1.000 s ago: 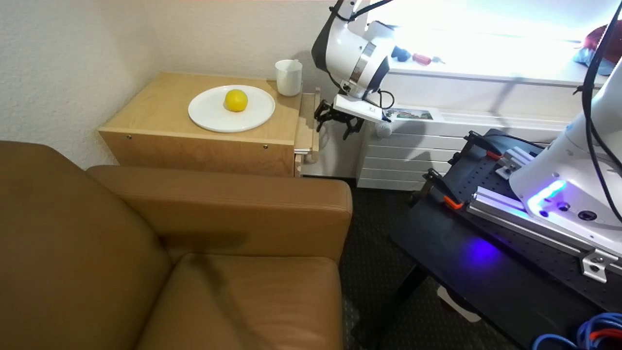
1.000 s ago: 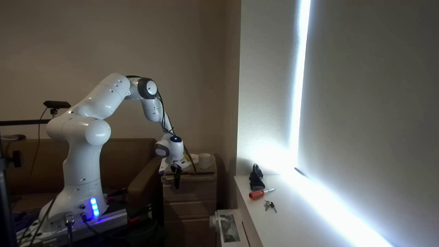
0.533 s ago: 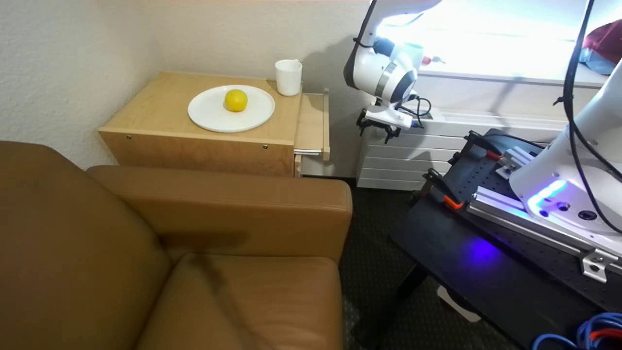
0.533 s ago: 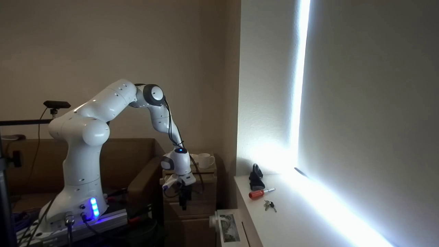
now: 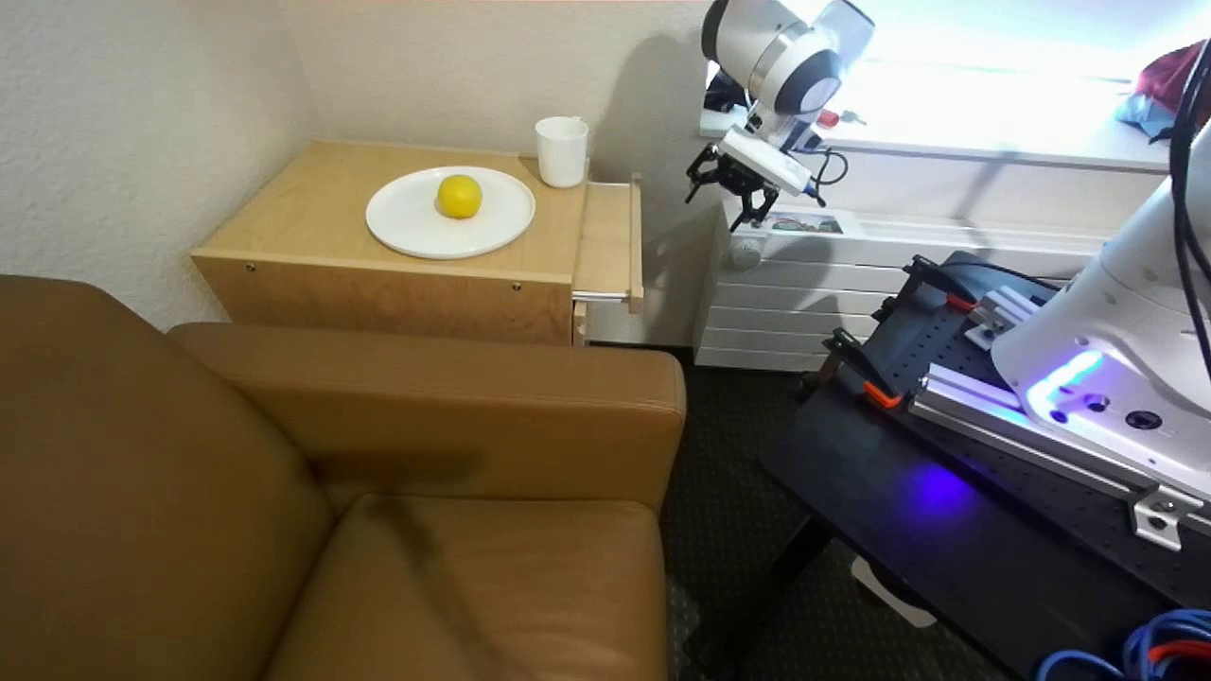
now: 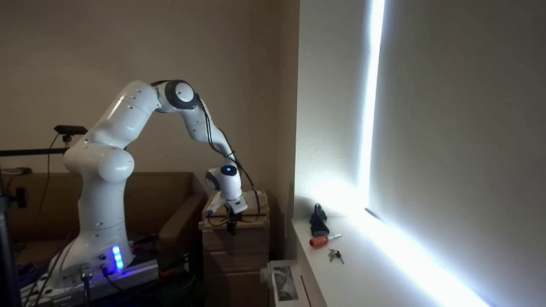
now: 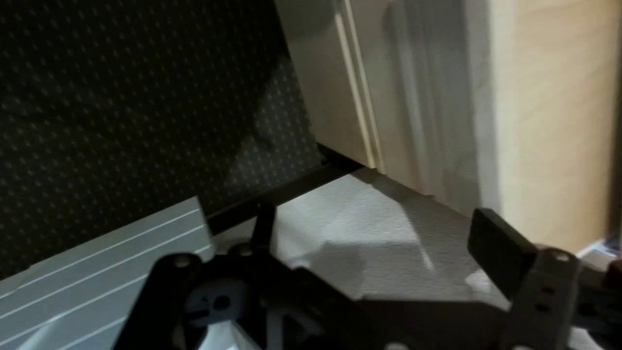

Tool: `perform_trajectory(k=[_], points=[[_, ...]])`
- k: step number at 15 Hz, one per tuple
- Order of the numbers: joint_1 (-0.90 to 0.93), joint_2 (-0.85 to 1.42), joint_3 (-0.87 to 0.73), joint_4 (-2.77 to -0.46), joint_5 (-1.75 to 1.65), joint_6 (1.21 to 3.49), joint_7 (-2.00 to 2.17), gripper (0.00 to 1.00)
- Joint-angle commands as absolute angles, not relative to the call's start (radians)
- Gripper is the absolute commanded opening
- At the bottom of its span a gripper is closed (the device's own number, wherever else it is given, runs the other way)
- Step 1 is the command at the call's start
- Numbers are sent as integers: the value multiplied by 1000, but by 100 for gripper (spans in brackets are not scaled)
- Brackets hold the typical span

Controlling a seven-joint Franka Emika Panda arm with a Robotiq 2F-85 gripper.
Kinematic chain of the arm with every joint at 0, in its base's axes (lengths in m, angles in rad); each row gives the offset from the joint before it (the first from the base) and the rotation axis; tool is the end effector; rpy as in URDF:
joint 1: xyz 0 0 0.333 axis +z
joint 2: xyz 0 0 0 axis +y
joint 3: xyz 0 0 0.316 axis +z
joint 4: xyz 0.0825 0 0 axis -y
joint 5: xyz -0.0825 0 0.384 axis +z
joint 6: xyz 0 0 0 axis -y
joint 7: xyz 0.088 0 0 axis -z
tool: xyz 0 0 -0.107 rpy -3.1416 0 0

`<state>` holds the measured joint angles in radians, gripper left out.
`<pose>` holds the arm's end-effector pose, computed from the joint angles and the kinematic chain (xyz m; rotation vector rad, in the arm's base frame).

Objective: Open the top drawer of the cabinet.

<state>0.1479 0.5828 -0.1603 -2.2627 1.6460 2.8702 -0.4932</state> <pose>0.4692 -0.0708 0.0944 -2.4038 1.4468 -0.2346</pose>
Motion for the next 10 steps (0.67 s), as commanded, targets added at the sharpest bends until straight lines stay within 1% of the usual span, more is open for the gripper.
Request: perform_trajectory(k=[1, 3, 7, 10], points=[[152, 527, -157, -2299, 1629, 2839, -497, 100], [159, 475, -153, -2326, 1624, 2834, -490, 100], [217, 594, -104, -2207, 1818, 2893, -655, 100], [284, 682, -97, -2125, 1945, 2923, -775, 100]])
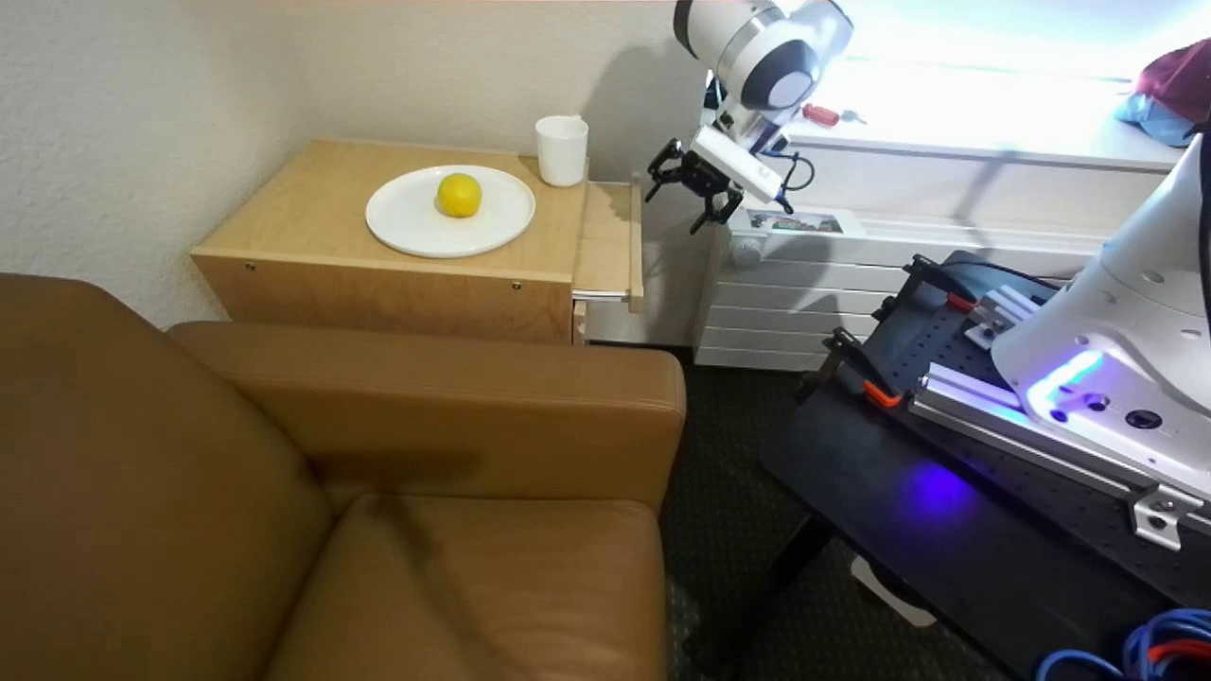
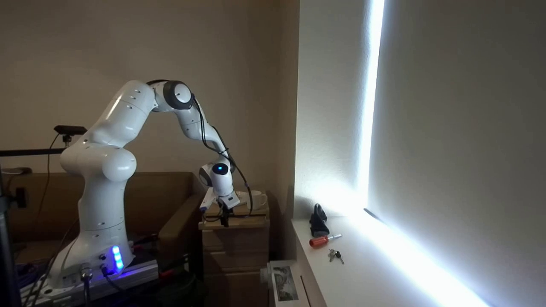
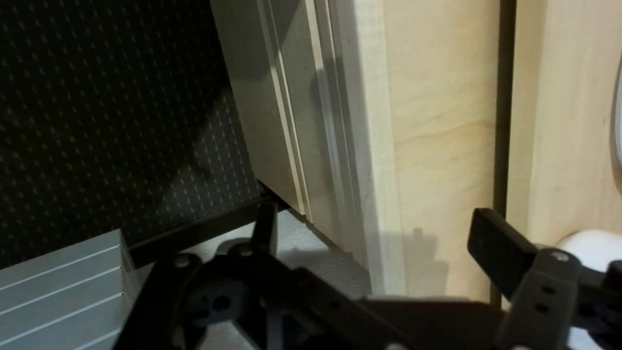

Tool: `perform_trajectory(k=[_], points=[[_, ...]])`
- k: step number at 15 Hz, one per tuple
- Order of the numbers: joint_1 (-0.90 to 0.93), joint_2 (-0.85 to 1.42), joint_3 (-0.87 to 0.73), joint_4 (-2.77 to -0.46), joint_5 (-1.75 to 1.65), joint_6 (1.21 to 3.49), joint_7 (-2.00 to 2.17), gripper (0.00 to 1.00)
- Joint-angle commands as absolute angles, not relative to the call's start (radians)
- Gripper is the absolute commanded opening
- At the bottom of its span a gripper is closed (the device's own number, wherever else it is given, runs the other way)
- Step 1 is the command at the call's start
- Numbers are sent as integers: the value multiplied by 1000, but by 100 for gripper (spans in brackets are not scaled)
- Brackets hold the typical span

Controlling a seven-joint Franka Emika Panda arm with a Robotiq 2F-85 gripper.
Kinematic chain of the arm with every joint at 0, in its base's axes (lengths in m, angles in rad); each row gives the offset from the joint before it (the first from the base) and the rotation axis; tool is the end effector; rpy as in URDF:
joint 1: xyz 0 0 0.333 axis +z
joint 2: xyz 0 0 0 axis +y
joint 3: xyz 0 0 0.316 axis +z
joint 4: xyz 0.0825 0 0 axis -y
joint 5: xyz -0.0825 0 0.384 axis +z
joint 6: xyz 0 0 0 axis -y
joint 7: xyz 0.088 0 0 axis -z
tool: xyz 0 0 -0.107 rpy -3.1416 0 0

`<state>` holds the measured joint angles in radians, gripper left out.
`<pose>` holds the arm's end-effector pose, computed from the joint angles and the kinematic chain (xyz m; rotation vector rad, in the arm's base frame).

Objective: Open the top drawer of the cabinet.

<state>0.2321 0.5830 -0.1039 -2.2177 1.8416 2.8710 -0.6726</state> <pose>0.4825 0.0022 0.0974 -2.4053 1.2616 -0.2799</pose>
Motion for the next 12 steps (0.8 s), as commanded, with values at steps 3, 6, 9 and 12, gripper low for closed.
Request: perform_trajectory(k=[3, 6, 9, 12], points=[[354, 793, -111, -2053, 1949, 2997, -760, 100], [387, 897, -122, -1981, 1920, 3034, -750, 100], [400, 909, -125, -1956, 1897, 3053, -722, 100], [394, 913, -126, -1984, 1826, 3131, -640, 100]])
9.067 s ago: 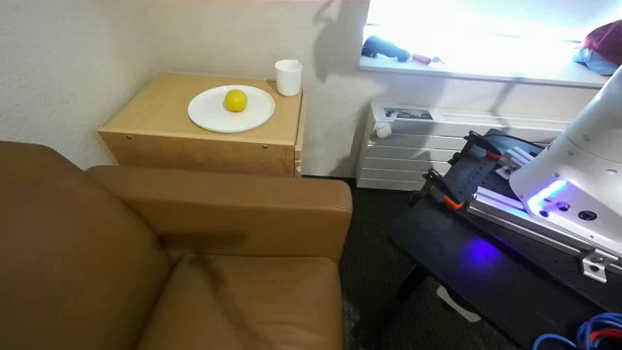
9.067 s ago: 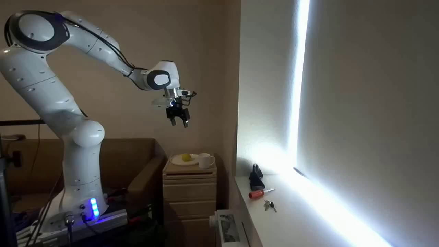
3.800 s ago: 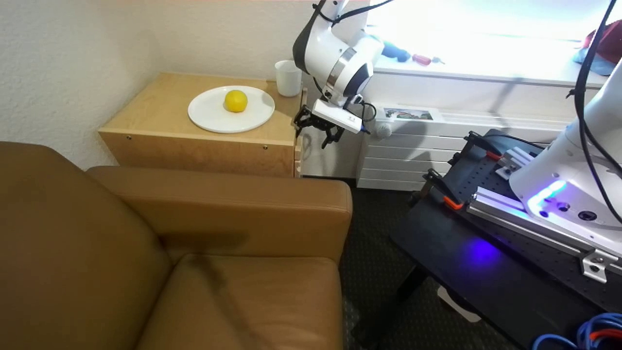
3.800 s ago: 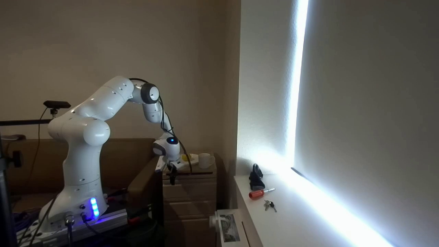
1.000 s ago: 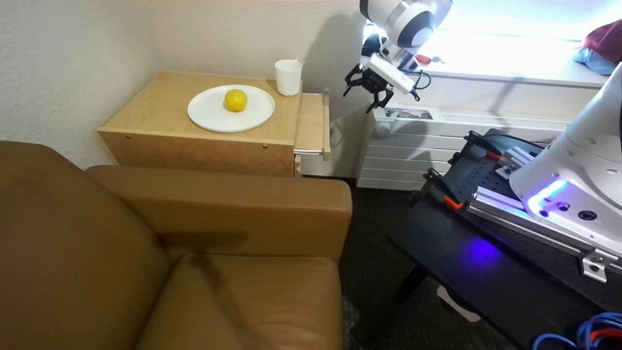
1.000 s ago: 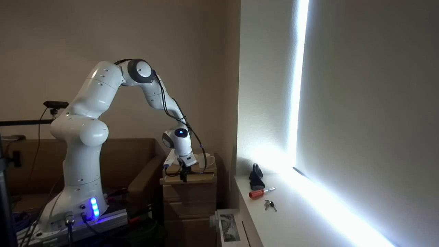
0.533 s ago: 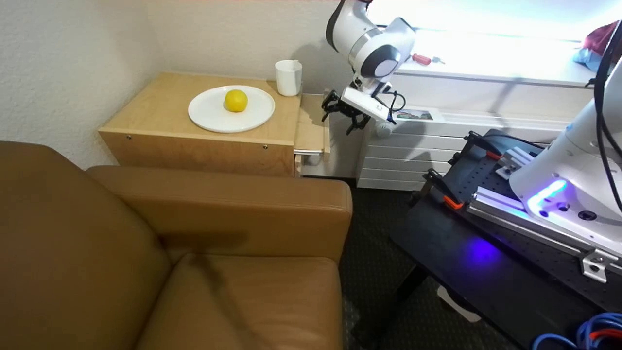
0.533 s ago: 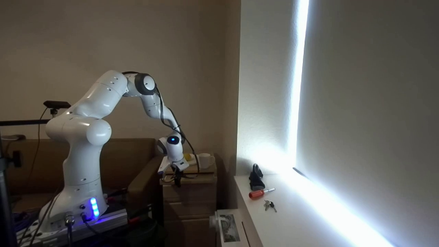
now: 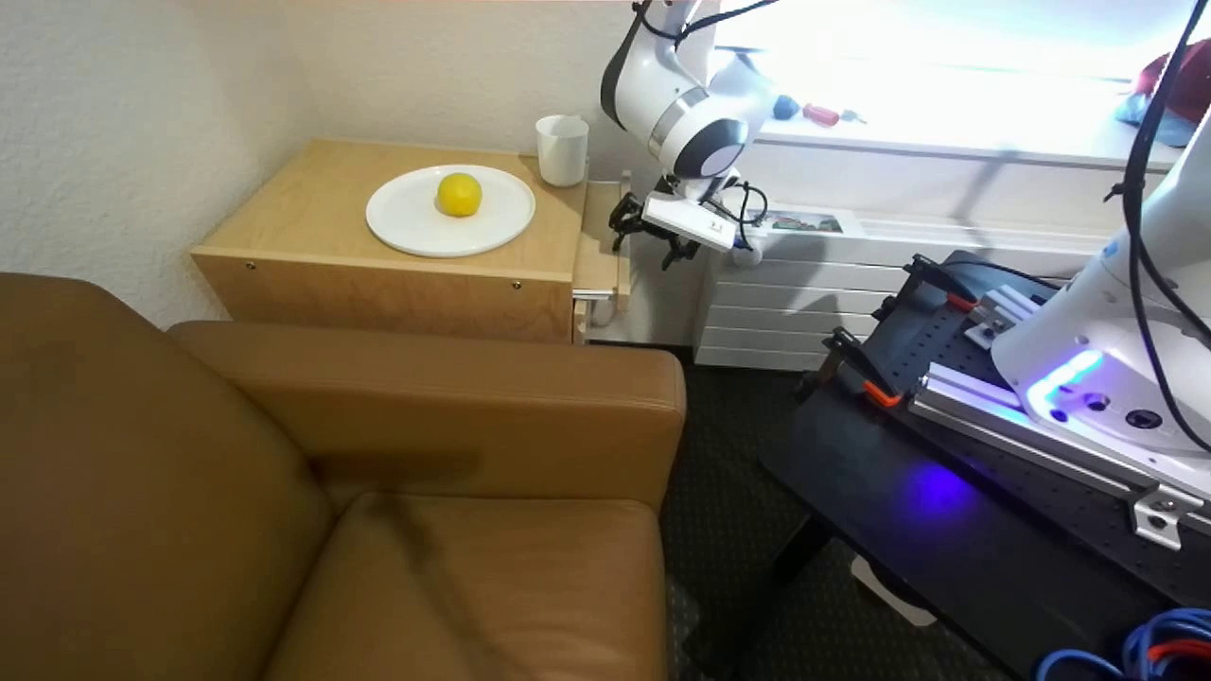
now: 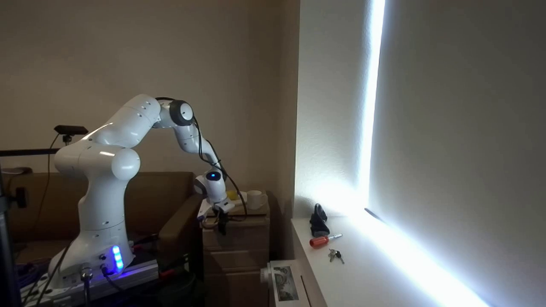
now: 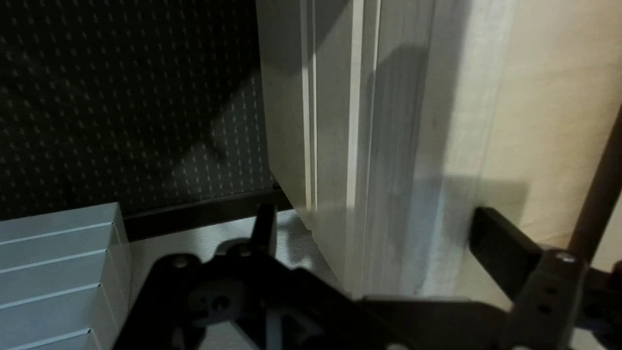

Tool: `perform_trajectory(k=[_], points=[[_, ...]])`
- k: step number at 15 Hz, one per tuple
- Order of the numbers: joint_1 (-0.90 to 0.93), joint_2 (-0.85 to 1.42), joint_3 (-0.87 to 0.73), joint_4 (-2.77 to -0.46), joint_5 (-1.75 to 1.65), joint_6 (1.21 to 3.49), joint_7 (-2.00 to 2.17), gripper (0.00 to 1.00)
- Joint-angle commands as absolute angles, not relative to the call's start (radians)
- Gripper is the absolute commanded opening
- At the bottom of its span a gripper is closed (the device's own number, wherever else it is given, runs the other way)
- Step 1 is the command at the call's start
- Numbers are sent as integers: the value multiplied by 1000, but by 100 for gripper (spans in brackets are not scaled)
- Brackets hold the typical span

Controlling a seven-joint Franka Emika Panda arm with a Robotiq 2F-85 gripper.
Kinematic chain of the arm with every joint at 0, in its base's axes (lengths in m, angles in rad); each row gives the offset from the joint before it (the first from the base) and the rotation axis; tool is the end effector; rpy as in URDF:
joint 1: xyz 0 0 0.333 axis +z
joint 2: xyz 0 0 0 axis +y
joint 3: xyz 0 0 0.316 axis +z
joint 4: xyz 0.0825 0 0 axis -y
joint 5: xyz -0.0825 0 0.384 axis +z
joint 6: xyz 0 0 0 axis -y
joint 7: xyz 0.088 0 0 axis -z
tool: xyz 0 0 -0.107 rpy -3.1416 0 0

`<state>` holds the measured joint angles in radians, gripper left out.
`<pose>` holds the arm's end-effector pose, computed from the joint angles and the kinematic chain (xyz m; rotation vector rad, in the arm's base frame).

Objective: Open the top drawer of the cabinet.

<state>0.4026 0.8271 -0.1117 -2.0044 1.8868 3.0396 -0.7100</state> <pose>0.5026 0.0675 0.0371 -2.6369 1.1467 -0.3497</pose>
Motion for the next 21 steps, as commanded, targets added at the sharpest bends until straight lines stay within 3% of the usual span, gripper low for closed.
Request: perform_trajectory(k=[1, 16, 18, 19, 21], points=[[385, 909, -127, -1997, 1806, 3141, -619, 100], [173, 830, -282, -2255, 1535, 2929, -311, 100], [84, 737, -269, -2316, 1386, 2866, -193, 100], [203, 683, -272, -2341, 1494, 2874, -287, 100], [177, 673, -275, -2347, 1473, 2864, -278, 100]])
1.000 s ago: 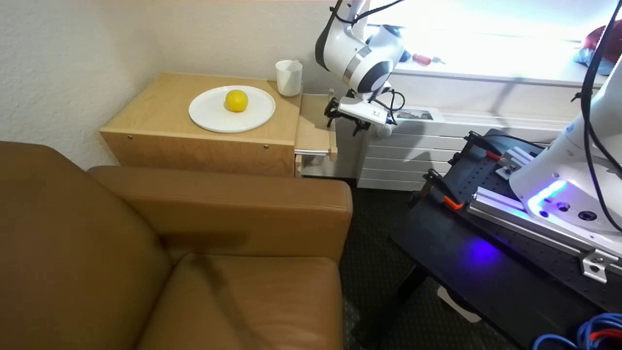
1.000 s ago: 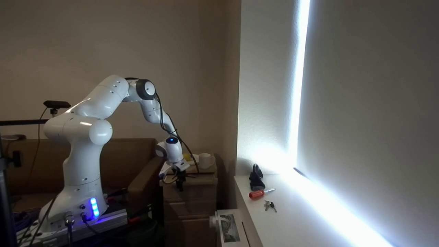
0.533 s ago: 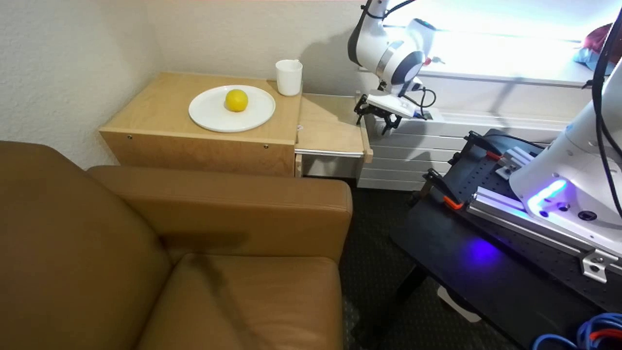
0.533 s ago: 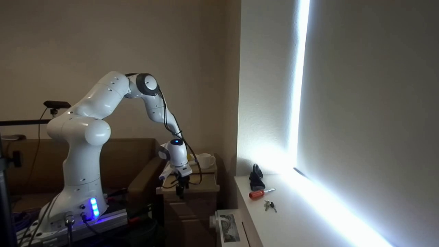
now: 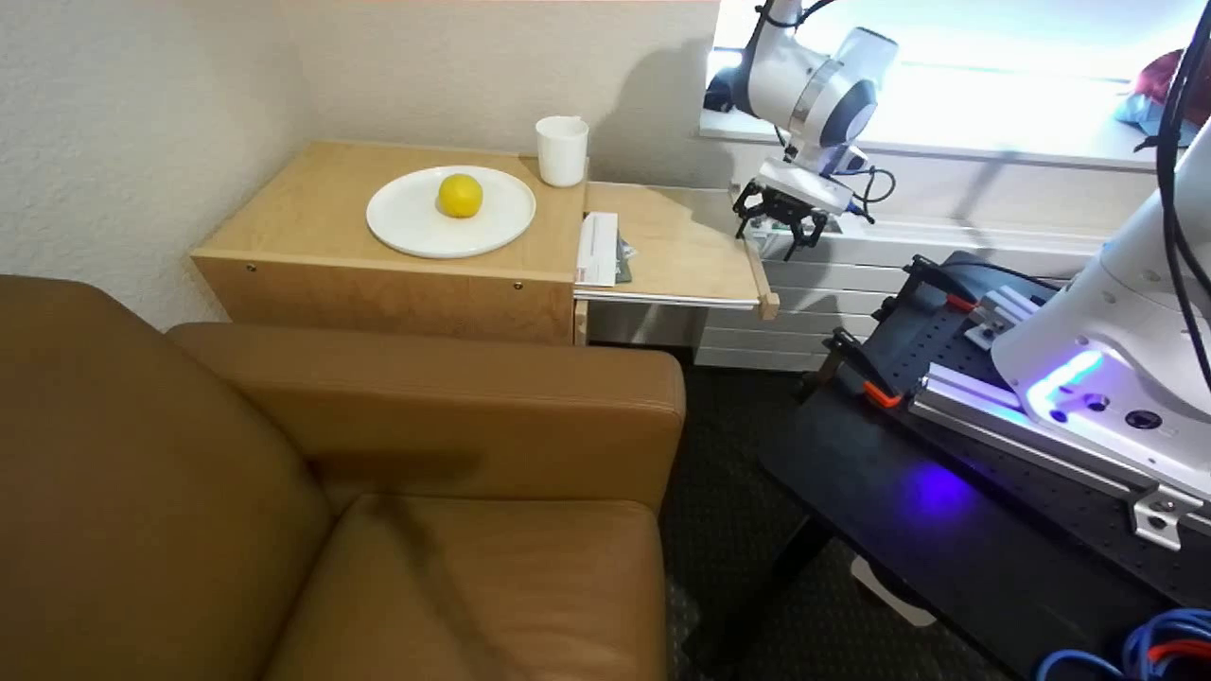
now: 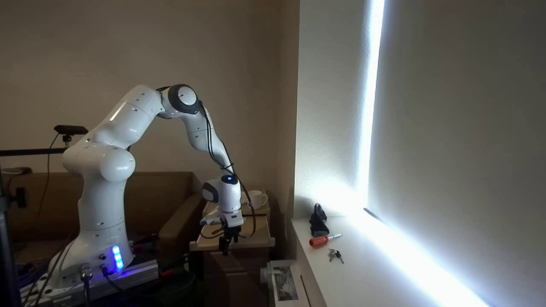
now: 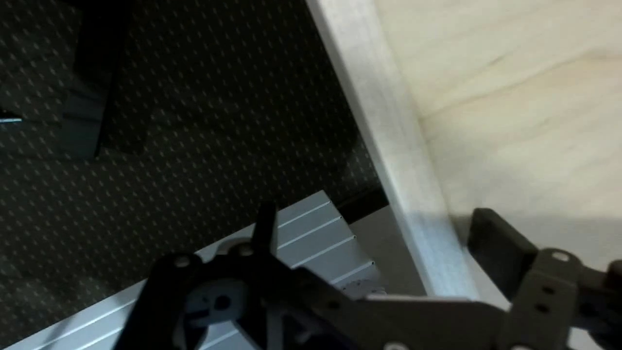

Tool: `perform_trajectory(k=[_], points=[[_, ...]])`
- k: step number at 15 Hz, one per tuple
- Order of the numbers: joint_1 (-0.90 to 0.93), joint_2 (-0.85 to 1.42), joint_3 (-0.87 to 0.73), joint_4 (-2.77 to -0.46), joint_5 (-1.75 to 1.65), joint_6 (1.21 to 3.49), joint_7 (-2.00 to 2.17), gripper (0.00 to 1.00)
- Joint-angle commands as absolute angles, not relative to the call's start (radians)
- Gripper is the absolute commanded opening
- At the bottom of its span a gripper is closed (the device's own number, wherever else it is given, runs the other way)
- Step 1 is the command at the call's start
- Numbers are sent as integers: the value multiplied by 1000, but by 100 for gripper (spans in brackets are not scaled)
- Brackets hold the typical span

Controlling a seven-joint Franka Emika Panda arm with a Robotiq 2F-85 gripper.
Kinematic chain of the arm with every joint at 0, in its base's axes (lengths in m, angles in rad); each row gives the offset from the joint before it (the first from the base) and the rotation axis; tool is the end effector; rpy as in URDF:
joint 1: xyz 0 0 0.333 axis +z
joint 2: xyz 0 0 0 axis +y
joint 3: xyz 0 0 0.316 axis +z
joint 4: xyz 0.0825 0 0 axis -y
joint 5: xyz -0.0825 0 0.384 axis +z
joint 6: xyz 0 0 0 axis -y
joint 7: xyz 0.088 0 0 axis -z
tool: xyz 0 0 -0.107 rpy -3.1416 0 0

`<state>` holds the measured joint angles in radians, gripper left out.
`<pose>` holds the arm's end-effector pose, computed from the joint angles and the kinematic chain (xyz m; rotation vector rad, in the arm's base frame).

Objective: Open the top drawer of the cabinet.

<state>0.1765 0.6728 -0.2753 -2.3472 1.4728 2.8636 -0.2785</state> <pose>0.4116 -0.1208 0.0534 -2.4643 1.6975 -0.0512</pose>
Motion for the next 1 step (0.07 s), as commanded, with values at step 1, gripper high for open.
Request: perform_trajectory(k=[1], points=[[179, 673, -275, -2347, 1473, 2864, -279, 100]])
